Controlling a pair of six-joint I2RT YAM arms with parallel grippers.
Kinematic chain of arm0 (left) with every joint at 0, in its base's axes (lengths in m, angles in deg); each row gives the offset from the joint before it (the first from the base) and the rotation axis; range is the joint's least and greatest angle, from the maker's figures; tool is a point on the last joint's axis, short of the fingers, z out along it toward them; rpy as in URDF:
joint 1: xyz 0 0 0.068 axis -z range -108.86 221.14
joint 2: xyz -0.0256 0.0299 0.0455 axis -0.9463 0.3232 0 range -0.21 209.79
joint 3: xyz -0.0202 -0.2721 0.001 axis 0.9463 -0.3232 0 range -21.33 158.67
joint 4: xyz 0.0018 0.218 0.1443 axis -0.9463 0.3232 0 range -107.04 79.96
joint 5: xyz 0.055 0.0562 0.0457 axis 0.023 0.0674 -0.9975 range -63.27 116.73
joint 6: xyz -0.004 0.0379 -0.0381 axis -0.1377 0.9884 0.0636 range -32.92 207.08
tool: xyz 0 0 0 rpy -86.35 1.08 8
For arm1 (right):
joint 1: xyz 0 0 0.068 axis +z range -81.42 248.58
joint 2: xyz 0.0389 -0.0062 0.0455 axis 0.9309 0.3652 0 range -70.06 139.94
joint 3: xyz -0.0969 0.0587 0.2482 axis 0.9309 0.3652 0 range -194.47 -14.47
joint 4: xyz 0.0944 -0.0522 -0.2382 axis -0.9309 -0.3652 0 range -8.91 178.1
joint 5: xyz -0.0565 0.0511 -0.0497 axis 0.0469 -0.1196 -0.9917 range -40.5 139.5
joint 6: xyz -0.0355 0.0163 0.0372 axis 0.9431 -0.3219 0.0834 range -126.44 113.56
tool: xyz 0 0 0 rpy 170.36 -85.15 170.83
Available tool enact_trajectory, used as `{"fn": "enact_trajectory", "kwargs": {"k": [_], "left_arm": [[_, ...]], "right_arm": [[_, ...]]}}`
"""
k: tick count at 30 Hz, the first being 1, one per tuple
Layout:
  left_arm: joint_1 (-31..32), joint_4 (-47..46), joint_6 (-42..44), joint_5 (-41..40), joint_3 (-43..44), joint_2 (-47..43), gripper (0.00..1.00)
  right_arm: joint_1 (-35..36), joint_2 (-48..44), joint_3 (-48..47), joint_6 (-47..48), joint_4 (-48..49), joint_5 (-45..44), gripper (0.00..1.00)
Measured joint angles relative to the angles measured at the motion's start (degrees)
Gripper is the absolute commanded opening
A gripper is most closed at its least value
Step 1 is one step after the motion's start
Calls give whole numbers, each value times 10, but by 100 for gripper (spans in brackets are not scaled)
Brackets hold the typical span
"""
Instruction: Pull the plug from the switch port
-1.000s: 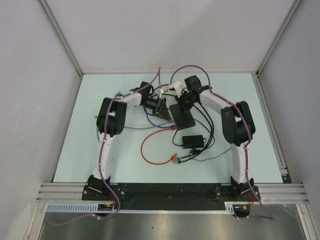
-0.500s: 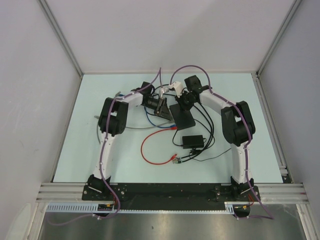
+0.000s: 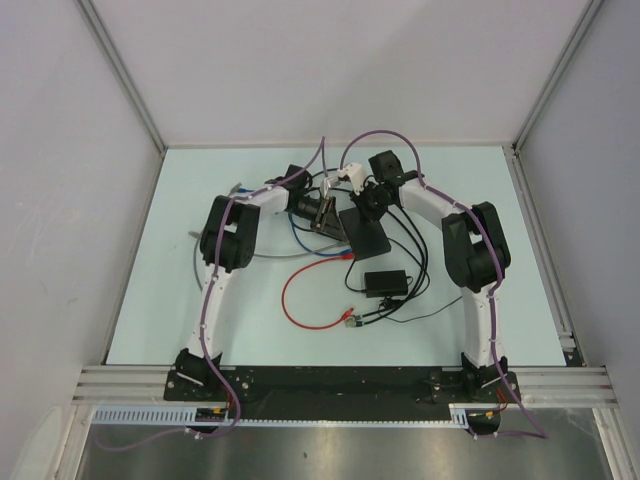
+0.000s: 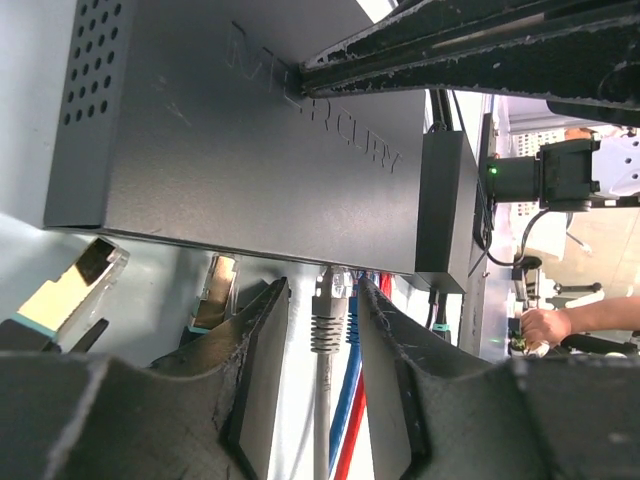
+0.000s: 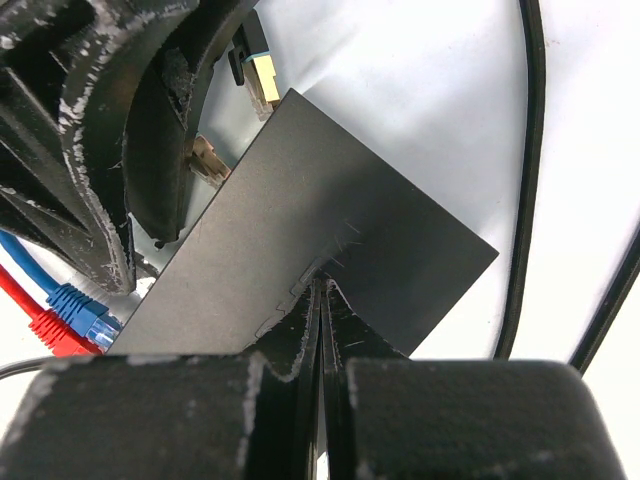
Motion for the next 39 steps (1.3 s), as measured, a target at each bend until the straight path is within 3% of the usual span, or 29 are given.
{"fn": "enact_trajectory", "kwargs": {"k": [18, 26, 34, 39], "left_arm": [[9, 2, 2, 0, 5, 5, 35], [9, 7, 2, 2, 9, 8, 41], [10, 9, 7, 10, 10, 8, 40], [10, 10, 17, 11, 10, 9, 30]], "right_arm": [[0, 2, -3, 0, -4, 0, 1], [0, 2, -3, 0, -4, 0, 1], [0, 2, -3, 0, -4, 0, 1], [0, 2, -3, 0, -4, 0, 1]]}}
